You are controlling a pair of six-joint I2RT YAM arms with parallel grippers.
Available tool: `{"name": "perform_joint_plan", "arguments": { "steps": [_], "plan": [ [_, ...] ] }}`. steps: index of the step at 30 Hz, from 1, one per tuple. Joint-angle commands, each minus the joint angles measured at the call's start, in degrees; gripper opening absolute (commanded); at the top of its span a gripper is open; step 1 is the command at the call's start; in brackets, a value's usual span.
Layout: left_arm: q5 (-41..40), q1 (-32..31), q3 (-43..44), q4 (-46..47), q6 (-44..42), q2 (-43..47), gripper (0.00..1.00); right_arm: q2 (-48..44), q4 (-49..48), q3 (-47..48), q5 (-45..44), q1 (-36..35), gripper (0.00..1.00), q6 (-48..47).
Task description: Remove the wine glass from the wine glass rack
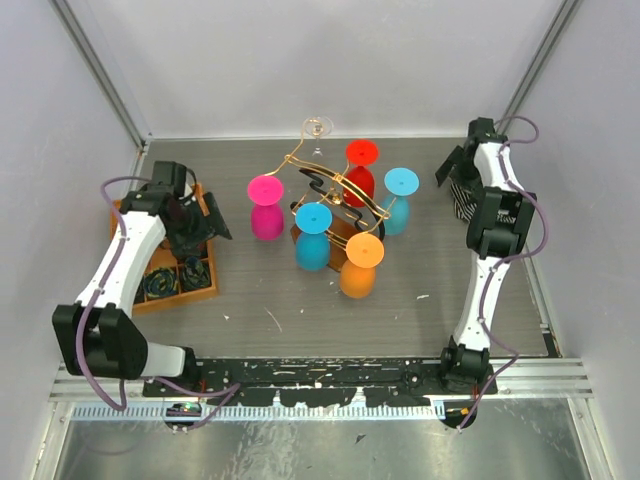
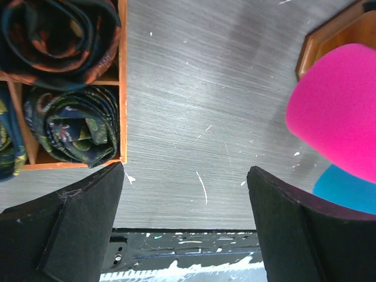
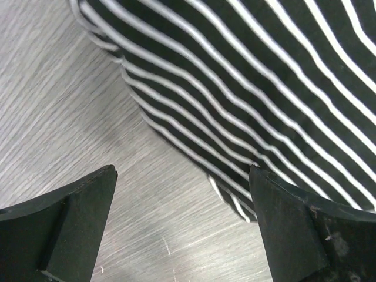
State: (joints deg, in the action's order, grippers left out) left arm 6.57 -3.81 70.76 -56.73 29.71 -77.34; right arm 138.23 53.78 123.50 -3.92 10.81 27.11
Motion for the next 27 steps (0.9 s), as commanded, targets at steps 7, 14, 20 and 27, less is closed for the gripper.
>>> {"name": "perform_joint_plan", "arguments": {
  "steps": [7,14,20,27],
  "plan": [
    [-0.67,-2.53,-5.53,6.53,2.08,-6.61,0.92,-24.78,-10.04,-12.01,-3.89,-6.11,1.00,0.71],
    [2.50,-5.67,-8.93,12.59,3.33,-11.91,0.92,-34.54,-8.35,-11.33,-3.41,-10.40,1.00,-1.45],
    [1.32,-6.82,-10.17,13.41,3.97,-16.22,0.94,-40.04,-8.46,-10.97,5.01,-16.82,1.00,-3.73],
    [-1.39,-3.82,-12.47,10.17,3.28,-19.42,0.95,-44.96,-8.89,-14.42,11.26,-23.12,1.00,-4.65]
  ]
}}
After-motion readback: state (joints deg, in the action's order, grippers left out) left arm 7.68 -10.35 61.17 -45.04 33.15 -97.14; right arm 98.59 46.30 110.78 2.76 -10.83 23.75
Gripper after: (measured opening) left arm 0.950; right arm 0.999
